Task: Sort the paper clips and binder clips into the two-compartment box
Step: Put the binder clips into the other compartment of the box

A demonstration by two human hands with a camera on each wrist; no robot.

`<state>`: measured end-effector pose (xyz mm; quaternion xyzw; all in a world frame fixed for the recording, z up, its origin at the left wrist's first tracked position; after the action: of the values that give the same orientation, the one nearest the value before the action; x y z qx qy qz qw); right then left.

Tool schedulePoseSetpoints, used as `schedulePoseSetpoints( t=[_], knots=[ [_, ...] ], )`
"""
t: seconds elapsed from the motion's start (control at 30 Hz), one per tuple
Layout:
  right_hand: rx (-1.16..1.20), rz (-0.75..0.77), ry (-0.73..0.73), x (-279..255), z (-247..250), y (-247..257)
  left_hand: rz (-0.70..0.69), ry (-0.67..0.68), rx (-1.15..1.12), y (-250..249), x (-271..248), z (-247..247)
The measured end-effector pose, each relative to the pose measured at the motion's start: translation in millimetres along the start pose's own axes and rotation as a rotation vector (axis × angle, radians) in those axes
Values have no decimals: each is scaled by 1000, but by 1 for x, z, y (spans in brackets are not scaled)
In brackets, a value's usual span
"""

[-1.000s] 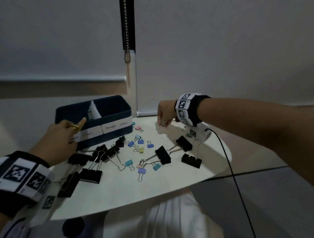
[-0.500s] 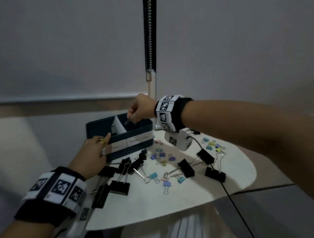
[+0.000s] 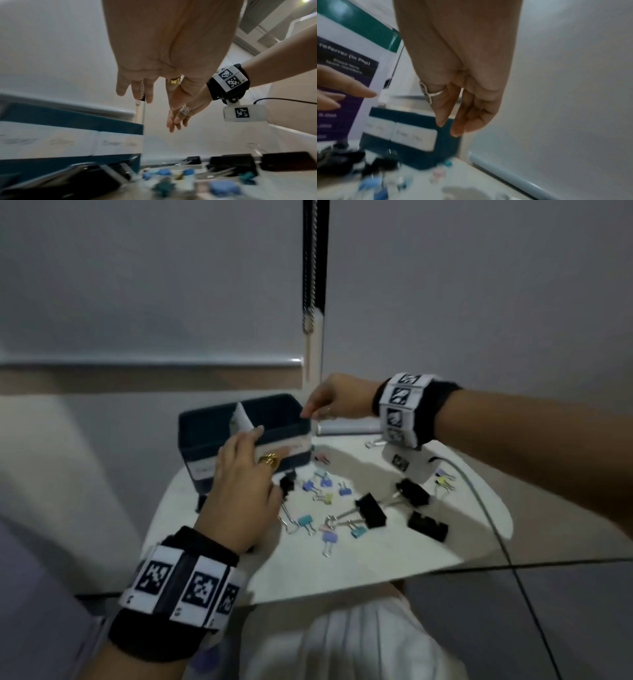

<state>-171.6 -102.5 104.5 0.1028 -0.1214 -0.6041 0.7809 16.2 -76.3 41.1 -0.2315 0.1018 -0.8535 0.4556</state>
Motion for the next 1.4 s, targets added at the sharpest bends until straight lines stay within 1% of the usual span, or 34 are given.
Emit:
schedulePoseSetpoints(
  t=[0.07, 0.13, 0.2, 0.27, 0.4, 0.5, 0.57, 0.63, 0.73, 0.8, 0.87, 0.93, 1.0, 1.07, 1.13, 1.27, 1.33, 1.4],
  knots=[
    [-89, -73, 67, -34, 2, -31, -57, 52, -6, -32, -9, -16],
    [-191, -145, 193, -70, 0, -60, -90, 144, -33, -62, -16, -35],
    [-251, -189, 307, -100, -5, -82, -121, 228, -65, -91, -23, -52],
    [-299, -219, 379, -121, -10, -99, -141, 326, -65, -116, -29, -68],
    [-456, -155, 562, -137, -26, -121, -159, 502, 100, -148, -27, -92],
    [-502, -64, 602, -136, -36, -125, -165, 607, 231, -157, -17, -104],
    [-476, -47, 576, -133, -38, -127, -185, 648, 314, -158, -7, -109],
    [-447, -30, 539, -130, -38, -127, -168, 674, 374, -156, 2, -113],
    [-351, -31, 452, -133, -34, -131, -124, 655, 426, -149, 5, -113],
    [-230, -58, 322, -136, -28, -135, -100, 636, 468, -145, 5, -110],
    [-130, -72, 166, -136, -23, -139, -47, 633, 465, -142, 6, -109],
    [-100, -77, 91, -135, -22, -144, 20, 625, 447, -139, 7, -108],
    [-87, -74, 111, -131, -27, -145, 61, 605, 431, -133, 8, -106],
    [-55, -62, 155, -125, -36, -143, 56, 582, 405, -126, 6, -102],
    [-82, -48, 187, -119, -44, -139, 38, 529, 366, -116, 4, -95],
    [-161, -29, 215, -110, -53, -129, 62, 350, 190, -80, 10, -66],
    [-227, -39, 251, -108, -53, -122, 108, 249, 112, -54, 19, -47],
    [-316, -3, 324, -108, -52, -112, 172, 165, 87, -28, 28, -29]
  ],
)
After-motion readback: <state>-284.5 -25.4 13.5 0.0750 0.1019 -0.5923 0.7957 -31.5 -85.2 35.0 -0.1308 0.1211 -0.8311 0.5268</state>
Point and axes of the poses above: each hand's wrist, its own x-axis towards the middle knuckle, its own z-axis out of the back of the hand, y = z × x, the point moved 4 cm from there along x, towards the middle knuckle, and after that the axes turned 15 degrees about z, right-handed, at the moved point
